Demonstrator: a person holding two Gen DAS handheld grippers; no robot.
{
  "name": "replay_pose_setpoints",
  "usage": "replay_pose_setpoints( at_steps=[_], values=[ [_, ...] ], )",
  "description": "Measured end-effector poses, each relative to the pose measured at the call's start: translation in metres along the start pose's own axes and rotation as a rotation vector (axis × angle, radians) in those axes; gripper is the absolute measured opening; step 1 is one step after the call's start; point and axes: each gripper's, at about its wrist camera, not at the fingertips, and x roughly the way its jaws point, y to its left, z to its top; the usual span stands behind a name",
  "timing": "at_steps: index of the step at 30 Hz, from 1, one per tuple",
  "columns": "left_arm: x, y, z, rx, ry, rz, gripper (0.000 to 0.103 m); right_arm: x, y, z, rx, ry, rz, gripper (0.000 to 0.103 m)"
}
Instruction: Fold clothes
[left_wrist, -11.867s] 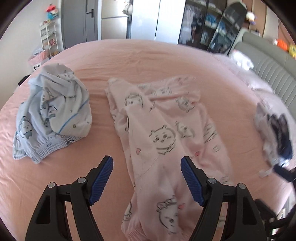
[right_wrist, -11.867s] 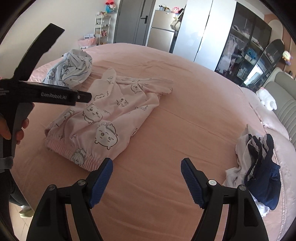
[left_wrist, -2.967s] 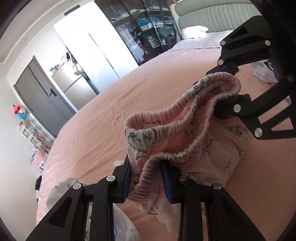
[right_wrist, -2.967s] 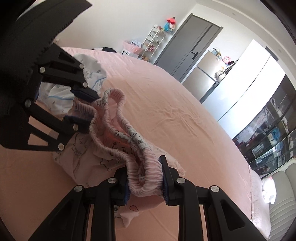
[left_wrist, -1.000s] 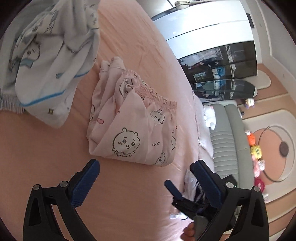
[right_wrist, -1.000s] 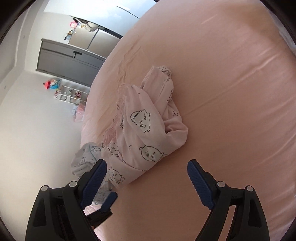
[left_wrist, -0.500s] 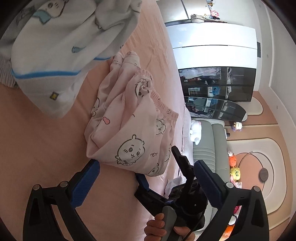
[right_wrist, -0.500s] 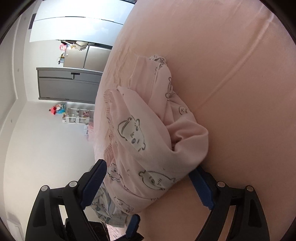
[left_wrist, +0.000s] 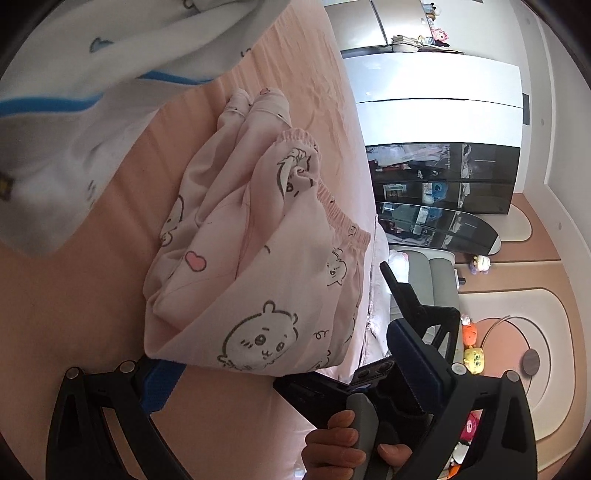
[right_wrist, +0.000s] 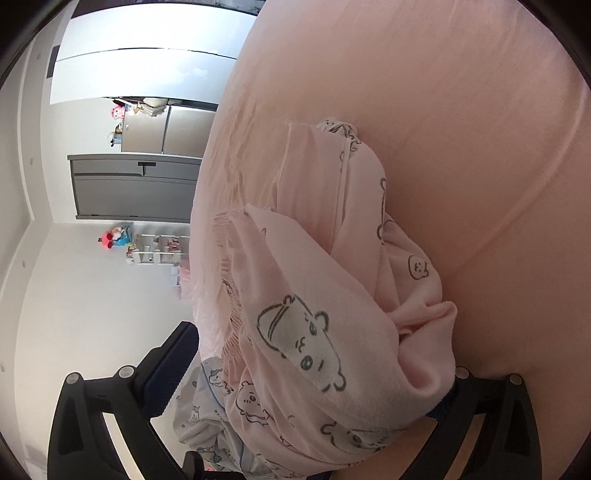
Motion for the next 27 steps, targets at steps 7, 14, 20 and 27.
replay_pose_setpoints(
  at_steps=[7, 14, 20, 27],
  values=[
    [0.012, 0.0, 0.011, -0.001, -0.029, -0.01, 0.103, 0.006, -0.001, 0.004, 0.034, 0.001, 0.006, 0.103],
    [0.015, -0.002, 0.017, -0.012, -0.032, 0.02, 0.103, 0.003, -0.009, 0.003, 0.035, 0.024, 0.006, 0.103],
    [0.014, -0.001, 0.013, -0.002, -0.053, 0.02, 0.103, 0.002, -0.006, -0.003, -0.002, 0.019, -0.014, 0.099],
    [0.015, -0.004, 0.011, 0.001, -0.055, 0.018, 0.103, -0.01, -0.028, -0.006, 0.021, 0.003, -0.074, 0.043]
  ],
)
